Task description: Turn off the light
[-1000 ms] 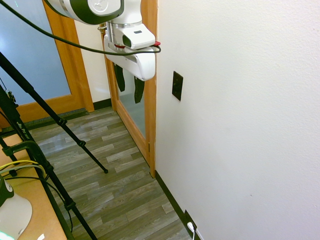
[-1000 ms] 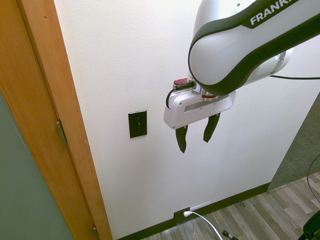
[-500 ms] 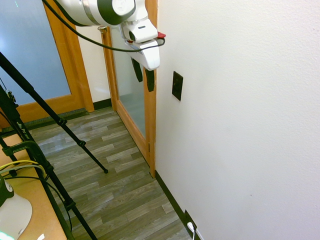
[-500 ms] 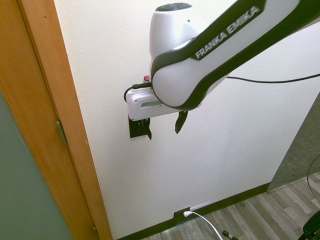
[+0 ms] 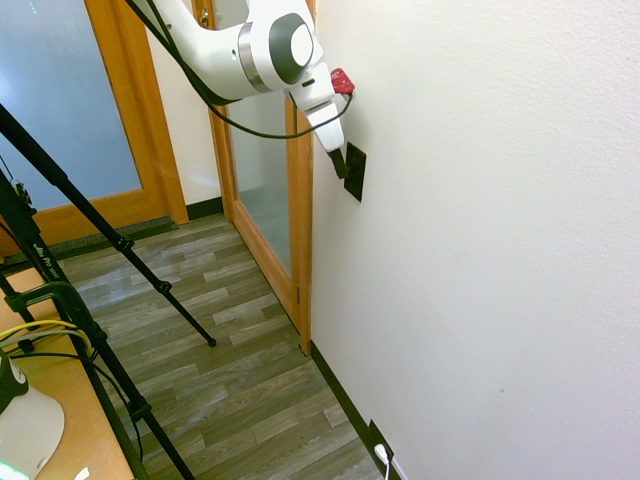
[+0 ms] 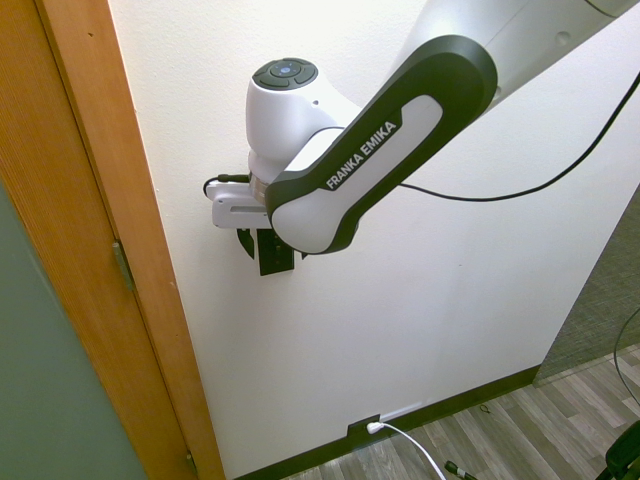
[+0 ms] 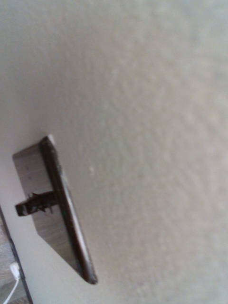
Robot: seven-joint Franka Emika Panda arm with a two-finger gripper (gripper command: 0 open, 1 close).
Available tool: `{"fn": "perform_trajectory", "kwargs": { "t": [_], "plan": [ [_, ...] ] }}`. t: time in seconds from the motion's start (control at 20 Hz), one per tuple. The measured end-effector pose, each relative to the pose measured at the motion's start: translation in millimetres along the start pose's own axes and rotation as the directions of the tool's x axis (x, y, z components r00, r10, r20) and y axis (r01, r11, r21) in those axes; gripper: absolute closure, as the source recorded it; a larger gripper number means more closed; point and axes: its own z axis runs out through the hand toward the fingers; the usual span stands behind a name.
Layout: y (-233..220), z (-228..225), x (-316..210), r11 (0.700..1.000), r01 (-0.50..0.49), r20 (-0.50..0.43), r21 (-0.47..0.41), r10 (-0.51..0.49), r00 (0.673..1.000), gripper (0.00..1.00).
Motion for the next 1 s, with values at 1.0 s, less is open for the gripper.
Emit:
{"fn": "perform_trajectory", "kwargs": {
  "t": [1.0],
  "plan": [
    [6.6, 20.6, 2.1, 0.942, 0.295, -0.032, 0.162, -0.293, 0.955, 1.00]
  ]
}}
